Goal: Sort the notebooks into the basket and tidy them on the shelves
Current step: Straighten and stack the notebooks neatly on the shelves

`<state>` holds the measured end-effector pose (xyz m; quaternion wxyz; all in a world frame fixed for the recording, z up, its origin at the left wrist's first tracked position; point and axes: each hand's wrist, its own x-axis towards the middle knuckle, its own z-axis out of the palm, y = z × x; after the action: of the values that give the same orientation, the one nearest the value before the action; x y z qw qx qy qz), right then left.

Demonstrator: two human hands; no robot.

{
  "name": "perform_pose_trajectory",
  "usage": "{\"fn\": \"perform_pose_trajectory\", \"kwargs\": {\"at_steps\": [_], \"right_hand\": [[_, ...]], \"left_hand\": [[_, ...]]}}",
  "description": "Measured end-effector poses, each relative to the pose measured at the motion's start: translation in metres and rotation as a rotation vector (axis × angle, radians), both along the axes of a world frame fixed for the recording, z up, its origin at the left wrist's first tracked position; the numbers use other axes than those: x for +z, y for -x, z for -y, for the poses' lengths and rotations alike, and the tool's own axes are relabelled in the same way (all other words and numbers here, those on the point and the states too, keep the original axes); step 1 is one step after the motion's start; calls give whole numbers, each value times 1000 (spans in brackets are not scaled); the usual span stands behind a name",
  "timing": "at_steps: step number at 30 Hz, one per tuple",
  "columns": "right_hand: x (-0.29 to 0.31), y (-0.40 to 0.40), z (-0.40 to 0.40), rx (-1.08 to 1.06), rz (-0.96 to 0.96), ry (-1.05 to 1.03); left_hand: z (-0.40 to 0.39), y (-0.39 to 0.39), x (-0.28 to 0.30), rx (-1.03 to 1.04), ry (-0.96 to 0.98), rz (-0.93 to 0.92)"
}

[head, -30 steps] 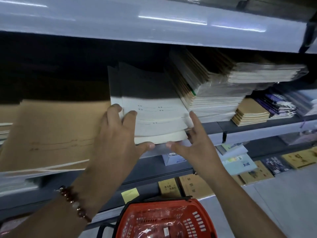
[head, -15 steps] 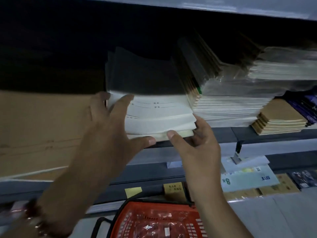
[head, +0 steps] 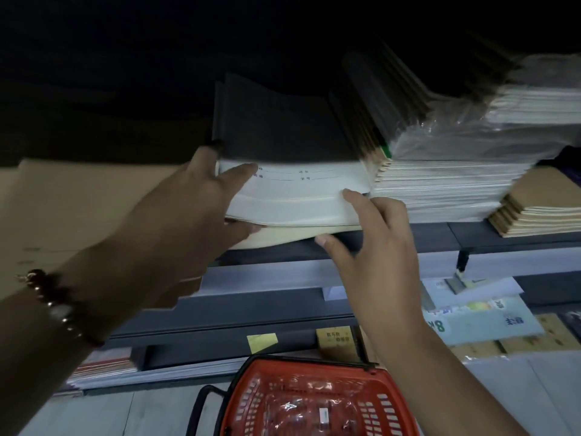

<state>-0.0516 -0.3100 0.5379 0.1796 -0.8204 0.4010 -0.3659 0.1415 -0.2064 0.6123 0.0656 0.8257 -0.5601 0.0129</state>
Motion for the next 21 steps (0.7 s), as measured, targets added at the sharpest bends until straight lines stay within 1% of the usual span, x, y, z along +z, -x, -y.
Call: {"fn": "perform_pose_trajectory", "kwargs": {"at_steps": [2,3,6,7,10,13,15,17,18,19,21], "right_hand": [[-1,-1,-1,-1,45,-54],[-2,0,-3,13,65,-83],[-5,4,-9,59,57,-66],[-7,3,-10,59,25,-28],[-7,-6,-11,31,-72,73],[-1,-17,-10,-17,-126,114],[2,-18,-13,-16,-84,118],[5,-12,-19,42,-11,120],[7,-9,-21,98,5,99],[9,-7,-22,173,10,20],[16,-12,-20,322,34,-293]], "left_hand": [[-1,3,-3,0,-41,-19],[-2,5,-4,-10,-59,1],[2,4,-5,-45,-80,179],[5,3,-3,-45,-101,189],[19,-1,3,-54,-166,139],[28,-7,7,-70,-129,132],[30,-12,8,-77,-139,113],[28,-16,10,-83,-200,24],[27,-18,11,-90,-225,-28],[25,-21,13,-98,-232,-76],[23,-26,15,-105,-211,-108]]}}
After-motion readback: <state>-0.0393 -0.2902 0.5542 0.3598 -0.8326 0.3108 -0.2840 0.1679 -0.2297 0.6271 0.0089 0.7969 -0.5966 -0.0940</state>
